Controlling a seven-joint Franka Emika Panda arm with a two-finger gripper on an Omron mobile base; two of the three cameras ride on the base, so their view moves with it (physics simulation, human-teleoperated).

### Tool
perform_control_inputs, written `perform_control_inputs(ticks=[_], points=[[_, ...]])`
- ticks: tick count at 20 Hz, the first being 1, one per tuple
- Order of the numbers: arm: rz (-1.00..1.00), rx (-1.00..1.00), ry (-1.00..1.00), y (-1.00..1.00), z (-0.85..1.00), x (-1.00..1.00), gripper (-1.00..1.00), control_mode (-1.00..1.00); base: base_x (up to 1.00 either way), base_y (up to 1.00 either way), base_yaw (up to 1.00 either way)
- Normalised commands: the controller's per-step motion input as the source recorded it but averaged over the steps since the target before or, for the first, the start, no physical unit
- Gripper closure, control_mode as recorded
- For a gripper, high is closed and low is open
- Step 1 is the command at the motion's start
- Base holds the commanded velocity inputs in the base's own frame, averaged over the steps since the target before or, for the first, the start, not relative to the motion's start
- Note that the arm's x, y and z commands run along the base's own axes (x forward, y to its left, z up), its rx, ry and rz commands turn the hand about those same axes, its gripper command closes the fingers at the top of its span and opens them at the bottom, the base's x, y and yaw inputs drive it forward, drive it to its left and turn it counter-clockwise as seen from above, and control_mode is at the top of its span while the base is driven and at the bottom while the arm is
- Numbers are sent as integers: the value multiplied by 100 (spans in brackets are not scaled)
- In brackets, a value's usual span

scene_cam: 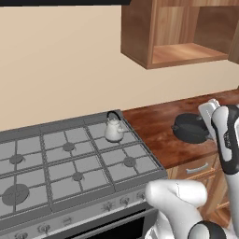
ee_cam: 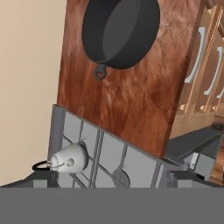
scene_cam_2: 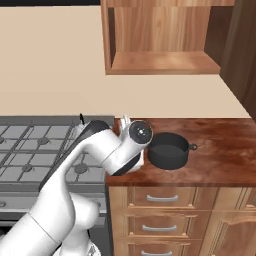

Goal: Pick the kettle from the cabinet and place it on a stove burner. Then pick the pot from the counter and place it on another stove burner. Finally, turn both burners on.

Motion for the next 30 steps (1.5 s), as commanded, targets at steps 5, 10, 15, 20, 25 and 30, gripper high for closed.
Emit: perform_control_inputs(ticks=[5,10,15,20,25,30], points=[[0,3,12,-46,-16,11,-100,-100,0,0,0],[0,3,10,-40,-17,17,-100,-100,0,0,0],[0,3,9,-42,-21,19,-100,-100,0,0,0],[0,2,7,-36,-27,24,-100,-100,0,0,0],[0,0,3,-19,-27,37,-100,-100,0,0,0],[0,0,5,-15,-27,38,-100,-100,0,0,0]])
